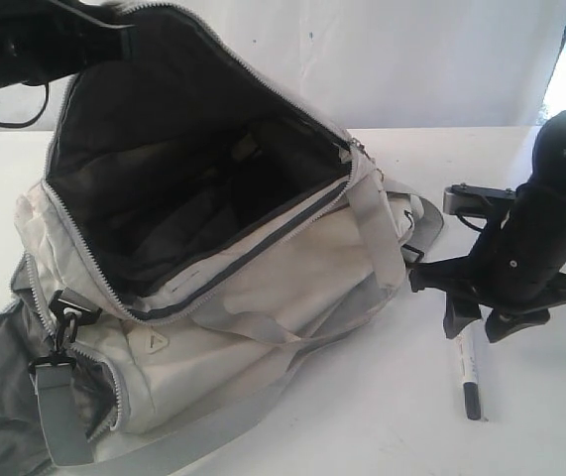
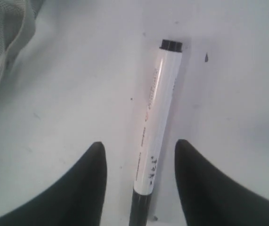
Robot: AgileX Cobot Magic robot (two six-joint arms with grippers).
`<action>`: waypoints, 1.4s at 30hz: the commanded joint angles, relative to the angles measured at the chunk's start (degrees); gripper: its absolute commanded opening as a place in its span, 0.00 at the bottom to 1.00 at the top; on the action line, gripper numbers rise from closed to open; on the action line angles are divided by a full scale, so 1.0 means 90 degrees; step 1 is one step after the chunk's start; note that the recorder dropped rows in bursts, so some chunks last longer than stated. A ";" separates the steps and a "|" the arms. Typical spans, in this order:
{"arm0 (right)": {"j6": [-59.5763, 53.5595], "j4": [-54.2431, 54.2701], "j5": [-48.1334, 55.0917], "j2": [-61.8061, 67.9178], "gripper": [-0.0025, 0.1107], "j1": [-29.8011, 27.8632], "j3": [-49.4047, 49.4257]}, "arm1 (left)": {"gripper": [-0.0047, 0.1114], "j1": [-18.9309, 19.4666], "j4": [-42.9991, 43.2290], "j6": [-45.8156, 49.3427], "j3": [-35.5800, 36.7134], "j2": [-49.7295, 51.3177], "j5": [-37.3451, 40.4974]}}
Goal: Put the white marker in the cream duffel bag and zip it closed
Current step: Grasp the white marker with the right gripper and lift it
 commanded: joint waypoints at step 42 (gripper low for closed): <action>0.0500 0.0045 -0.0991 0.0589 0.02 -0.0036 0.0324 | 0.04 0.0026 -0.0032 -0.0002 -0.0094 -0.0048 -0.0081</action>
